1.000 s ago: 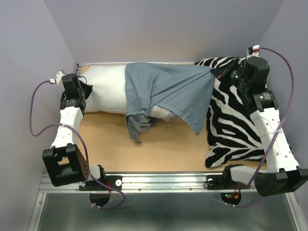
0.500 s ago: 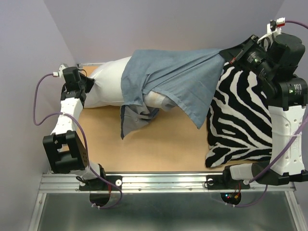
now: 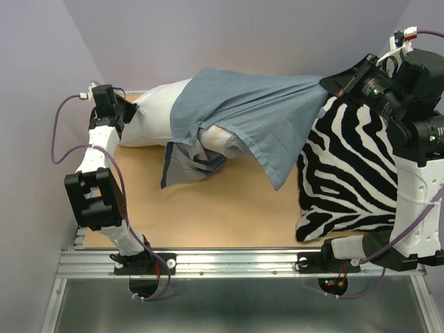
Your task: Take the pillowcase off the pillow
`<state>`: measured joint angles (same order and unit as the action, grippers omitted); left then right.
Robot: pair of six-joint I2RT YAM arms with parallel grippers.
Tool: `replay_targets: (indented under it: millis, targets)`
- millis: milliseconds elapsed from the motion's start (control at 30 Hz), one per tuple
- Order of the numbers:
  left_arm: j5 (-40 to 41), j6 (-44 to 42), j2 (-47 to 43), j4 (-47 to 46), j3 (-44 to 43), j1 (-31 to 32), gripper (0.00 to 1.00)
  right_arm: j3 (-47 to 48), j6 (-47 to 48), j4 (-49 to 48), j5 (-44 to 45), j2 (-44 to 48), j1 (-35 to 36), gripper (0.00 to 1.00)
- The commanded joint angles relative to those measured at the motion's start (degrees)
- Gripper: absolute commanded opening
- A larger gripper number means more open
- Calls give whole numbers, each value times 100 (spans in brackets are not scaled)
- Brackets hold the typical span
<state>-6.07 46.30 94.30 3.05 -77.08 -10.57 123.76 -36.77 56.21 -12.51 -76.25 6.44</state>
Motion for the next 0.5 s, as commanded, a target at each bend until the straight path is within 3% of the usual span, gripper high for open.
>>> replay_targets:
  millis: [0, 467]
  targets:
    - [1995, -473, 536, 134, -351, -596, 0, 1044, 276, -1305, 979, 708, -336, 0]
    - [2329, -649, 1512, 688, -1546, -640, 0, 1062, 355, -1217, 1189, 1235, 173, 1]
